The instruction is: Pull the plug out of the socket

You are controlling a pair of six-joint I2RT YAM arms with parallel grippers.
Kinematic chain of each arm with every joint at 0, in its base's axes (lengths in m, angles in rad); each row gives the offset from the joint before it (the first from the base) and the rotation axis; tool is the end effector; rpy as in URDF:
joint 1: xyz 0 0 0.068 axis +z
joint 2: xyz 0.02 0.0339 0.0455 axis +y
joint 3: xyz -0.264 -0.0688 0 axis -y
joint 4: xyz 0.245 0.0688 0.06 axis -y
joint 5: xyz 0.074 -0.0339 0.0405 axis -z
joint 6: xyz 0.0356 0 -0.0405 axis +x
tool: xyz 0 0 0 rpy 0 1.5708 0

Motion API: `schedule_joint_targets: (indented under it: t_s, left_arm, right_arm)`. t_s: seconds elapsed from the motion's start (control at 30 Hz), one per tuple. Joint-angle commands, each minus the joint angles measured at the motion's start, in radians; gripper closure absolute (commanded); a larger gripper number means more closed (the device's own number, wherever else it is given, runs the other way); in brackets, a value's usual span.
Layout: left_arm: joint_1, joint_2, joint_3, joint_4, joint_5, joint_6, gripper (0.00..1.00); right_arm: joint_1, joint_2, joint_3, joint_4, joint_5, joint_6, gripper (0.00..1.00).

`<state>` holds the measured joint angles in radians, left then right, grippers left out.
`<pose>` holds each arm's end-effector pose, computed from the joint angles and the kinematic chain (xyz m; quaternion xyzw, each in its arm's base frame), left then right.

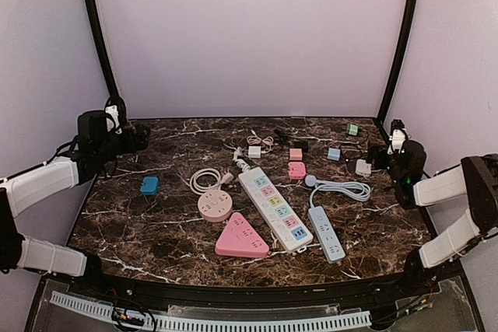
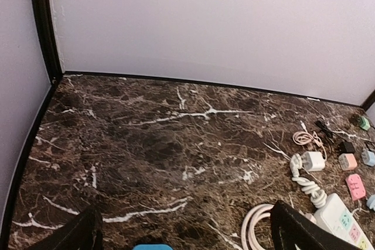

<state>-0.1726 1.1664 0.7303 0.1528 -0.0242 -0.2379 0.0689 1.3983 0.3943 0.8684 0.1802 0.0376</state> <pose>0.2649 -0.0453 0.2765 -0.0334 0.7991 -0.1128 0.5895 0.2647 0.0119 0.1844 0.0474 0.7512 -0.0328 0.6576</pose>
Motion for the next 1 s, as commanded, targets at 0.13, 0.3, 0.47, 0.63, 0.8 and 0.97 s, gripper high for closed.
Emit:
schedule_joint_targets:
  t_s: [0.13,0.3,0.47,0.63,0.8,0.97]
  left_arm:
    - [0.13,0.113,-0.113,0.307,-0.077,0.095,0.01]
    - [0.145,0.215,-0.224,0.559,-0.12,0.194,0.01]
    - [0.15,0.301,-0.335,0.903,-0.169,0.176,0.01]
    - [0.15,0.4,-0.388,1.06,-0.132,0.185,0.01]
    - [0.15,0.397,-0.353,1.007,-0.114,0.194,0.01]
    - [0.15,0.406,-0.345,1.001,-0.1,0.207,0.01]
  right_arm:
    - [-0.004,0.161,-0.045,0.366,-0.063,-0.066,0.01]
    - [-0.014,0.157,-0.033,0.332,-0.058,-0.053,0.01]
    - [-0.014,0.156,-0.031,0.33,-0.058,-0.053,0.01]
    - [-0.014,0.156,-0.03,0.327,-0.06,-0.053,0.01]
    - [-0.018,0.155,-0.025,0.315,-0.067,-0.049,0.01]
    - [-0.019,0.154,-0.025,0.314,-0.07,-0.048,0.01]
